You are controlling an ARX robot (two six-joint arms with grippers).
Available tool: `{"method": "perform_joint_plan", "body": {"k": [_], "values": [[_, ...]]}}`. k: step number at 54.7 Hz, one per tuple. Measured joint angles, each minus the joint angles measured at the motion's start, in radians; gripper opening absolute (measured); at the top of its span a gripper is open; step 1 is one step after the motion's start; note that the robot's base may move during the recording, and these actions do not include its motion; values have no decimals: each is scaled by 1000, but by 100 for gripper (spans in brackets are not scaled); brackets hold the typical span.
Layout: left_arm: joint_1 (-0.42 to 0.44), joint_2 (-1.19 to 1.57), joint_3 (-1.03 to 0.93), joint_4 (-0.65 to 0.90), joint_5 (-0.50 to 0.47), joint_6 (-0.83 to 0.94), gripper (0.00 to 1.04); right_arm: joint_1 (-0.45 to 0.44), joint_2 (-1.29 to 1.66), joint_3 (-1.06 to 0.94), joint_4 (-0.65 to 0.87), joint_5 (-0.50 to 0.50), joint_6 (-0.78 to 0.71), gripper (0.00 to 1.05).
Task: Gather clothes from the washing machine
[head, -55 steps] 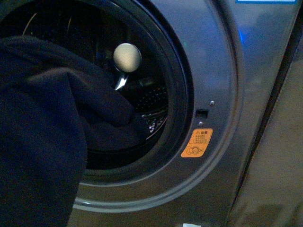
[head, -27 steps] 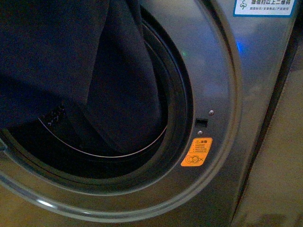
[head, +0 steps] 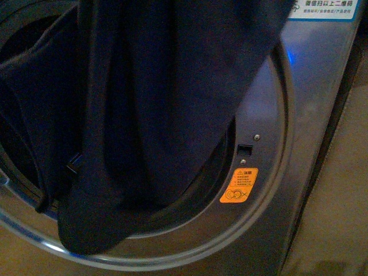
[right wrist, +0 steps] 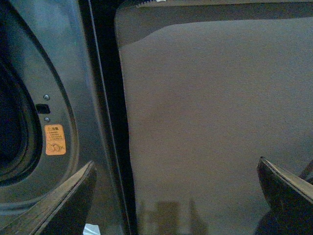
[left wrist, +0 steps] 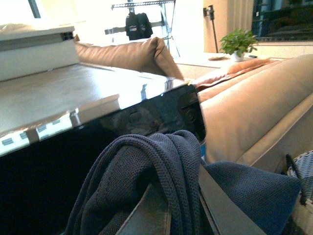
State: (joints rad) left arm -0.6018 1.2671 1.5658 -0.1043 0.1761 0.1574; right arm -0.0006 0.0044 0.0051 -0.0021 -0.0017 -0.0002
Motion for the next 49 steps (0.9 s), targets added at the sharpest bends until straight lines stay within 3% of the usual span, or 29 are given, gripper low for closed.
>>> {"method": "perform_joint_plan", "body": {"k": [19,35,36,39,42,45,49], "values": [[-183,156,298,-88,-54,-3,7,0,0,0,0,0,0,97],[-204,175,340,-92,-55,-3,7,0,0,0,0,0,0,97],[-204,175,340,-92,-55,-3,7,-13,5,-2,19,-41,23,97],[-204,175,340,-92,-60,-3,7,-105,51,-4,203,-316,152,97],[-204,176,341,-92,-61,-3,7,-160,79,-2,316,-473,277,97],[-204,177,341,-92,-61,-3,7,-186,107,-1,410,-586,394,97],[-204,177,342,-92,-61,-3,7,-193,151,7,480,-648,497,97]]}}
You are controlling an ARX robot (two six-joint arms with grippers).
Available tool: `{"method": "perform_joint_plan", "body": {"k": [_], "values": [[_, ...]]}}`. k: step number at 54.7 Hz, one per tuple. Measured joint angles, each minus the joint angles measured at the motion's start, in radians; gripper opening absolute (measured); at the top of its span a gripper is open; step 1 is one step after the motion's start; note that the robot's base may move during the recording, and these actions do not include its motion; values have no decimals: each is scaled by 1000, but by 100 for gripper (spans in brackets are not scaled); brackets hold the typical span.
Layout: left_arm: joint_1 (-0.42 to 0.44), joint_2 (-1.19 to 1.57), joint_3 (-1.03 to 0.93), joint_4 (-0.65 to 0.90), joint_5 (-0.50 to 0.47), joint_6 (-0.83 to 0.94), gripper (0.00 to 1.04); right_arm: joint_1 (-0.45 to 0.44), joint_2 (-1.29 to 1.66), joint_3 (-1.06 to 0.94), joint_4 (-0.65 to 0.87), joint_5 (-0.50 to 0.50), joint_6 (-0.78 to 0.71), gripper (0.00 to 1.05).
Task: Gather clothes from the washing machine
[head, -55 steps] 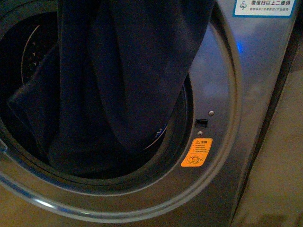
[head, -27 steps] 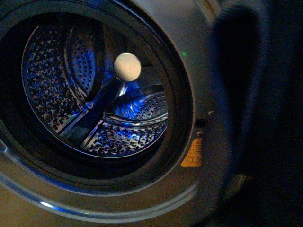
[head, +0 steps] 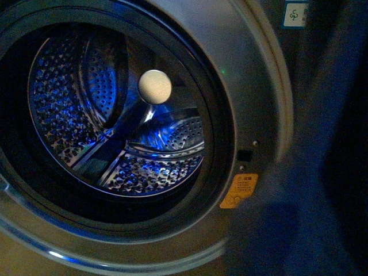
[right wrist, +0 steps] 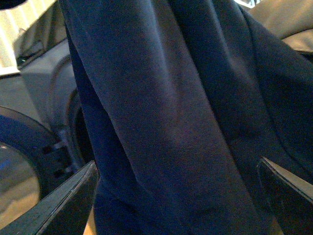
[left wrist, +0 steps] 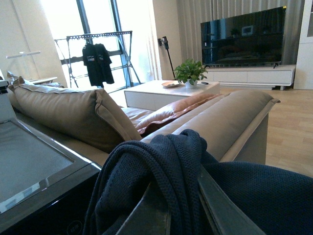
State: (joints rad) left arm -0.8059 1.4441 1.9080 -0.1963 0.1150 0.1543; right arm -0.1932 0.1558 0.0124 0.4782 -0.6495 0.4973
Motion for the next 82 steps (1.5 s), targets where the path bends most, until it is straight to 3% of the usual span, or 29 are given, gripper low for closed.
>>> {"method": "perform_joint_plan", "body": {"k": [15,26,35,47,67,82], "values": [[0,0,0,0,-3,0,7,65,98,139,53,-1,2,97],[0,0,0,0,-3,0,7,199,299,257,177,30,-134,97],[0,0,0,0,-2,0,7,240,502,340,282,55,-201,97],[0,0,0,0,-2,0,7,288,740,459,379,117,-278,97],[0,0,0,0,-3,0,7,463,885,593,396,235,-341,97],[1,0,0,0,-5,0,7,536,978,635,432,391,-384,97]]}}
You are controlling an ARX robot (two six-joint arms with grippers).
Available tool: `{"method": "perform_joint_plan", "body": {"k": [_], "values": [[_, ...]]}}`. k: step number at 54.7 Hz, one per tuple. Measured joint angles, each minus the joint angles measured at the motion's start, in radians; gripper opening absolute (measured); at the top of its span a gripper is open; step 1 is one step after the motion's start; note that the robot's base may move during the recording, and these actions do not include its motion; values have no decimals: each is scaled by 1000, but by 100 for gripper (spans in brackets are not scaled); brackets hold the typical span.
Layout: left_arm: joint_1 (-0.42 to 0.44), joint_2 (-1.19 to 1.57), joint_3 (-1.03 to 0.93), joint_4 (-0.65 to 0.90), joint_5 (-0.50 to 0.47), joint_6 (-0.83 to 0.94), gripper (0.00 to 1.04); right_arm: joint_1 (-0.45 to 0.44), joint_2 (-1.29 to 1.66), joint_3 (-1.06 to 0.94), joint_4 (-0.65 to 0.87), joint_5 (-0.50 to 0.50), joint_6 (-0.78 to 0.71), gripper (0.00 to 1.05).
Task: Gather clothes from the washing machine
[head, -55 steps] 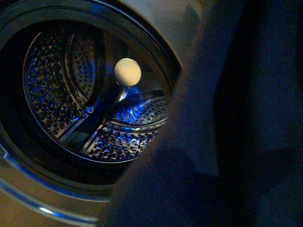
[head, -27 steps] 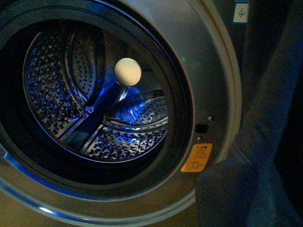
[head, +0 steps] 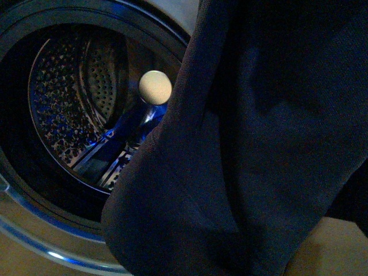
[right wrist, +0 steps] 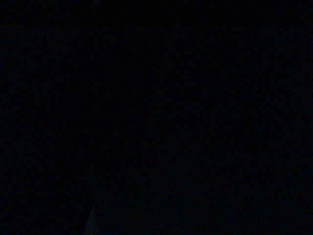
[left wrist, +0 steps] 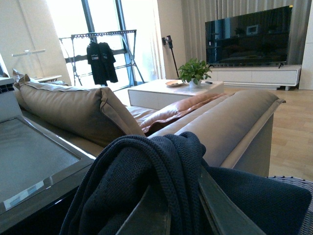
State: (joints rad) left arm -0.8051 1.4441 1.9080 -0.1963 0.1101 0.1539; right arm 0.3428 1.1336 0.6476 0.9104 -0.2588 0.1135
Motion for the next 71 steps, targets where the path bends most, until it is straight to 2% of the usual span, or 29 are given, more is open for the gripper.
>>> {"method": "perform_joint_plan", "body": {"k": [2,7,14,16,32,39,48,60,71], "values": [[0,0,0,0,0,0,7,-5,16,10,11,38,-2,94],[0,0,0,0,0,0,7,-27,43,35,14,103,-2,77],[0,0,0,0,0,0,7,-70,52,61,21,135,10,51],[0,0,0,0,0,-2,8,-80,52,65,27,138,12,46],[0,0,6,0,2,-1,50,-226,38,128,45,136,81,6],[0,0,9,0,2,-1,75,-326,13,176,32,99,130,5],[0,0,9,0,3,0,99,-457,-23,234,3,29,177,5],[0,0,10,0,2,-1,98,-675,-34,334,-33,-69,267,5],[0,0,11,0,2,-1,98,-917,-5,452,-83,-218,389,5]]}}
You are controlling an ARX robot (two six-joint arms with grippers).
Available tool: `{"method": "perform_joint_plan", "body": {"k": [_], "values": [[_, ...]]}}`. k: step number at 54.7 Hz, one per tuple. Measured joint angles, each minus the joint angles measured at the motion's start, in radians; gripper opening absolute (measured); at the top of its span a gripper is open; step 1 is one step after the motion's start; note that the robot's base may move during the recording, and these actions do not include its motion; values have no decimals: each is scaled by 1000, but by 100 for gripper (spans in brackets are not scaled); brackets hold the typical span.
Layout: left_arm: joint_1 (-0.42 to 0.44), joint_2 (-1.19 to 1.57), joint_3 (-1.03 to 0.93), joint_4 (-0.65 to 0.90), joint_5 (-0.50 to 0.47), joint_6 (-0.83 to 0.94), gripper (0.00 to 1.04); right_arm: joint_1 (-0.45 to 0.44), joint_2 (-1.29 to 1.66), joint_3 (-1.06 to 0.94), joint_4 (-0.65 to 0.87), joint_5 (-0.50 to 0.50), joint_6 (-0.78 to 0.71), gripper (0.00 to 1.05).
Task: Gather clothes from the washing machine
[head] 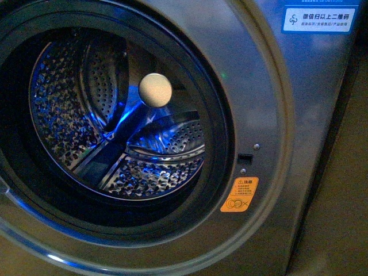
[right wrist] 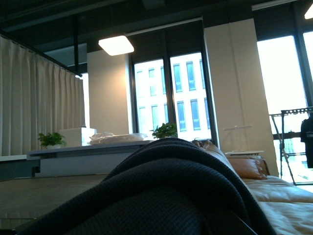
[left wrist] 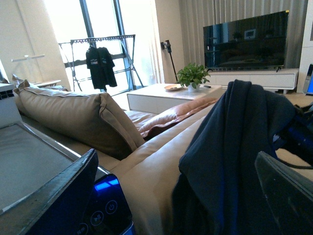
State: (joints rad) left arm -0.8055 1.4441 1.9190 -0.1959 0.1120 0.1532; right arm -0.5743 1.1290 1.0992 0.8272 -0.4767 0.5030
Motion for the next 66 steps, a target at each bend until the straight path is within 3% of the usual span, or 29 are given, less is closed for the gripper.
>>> {"method": "perform_joint_plan", "body": {"k": [10,18,27,34,47,66], "values": [[0,0,0,0,0,0,98,-241,84,129,-34,-119,114,5],[0,0,0,0,0,0,98,-407,179,226,-145,-212,131,5],[0,0,0,0,0,0,98,-543,284,202,-298,-344,55,5],[0,0,0,0,0,0,98,-628,372,126,-359,-364,-60,5],[0,0,0,0,0,0,98,-695,539,28,-534,-354,-242,5],[0,0,0,0,0,0,98,-650,801,-94,-670,-222,-474,5]]}}
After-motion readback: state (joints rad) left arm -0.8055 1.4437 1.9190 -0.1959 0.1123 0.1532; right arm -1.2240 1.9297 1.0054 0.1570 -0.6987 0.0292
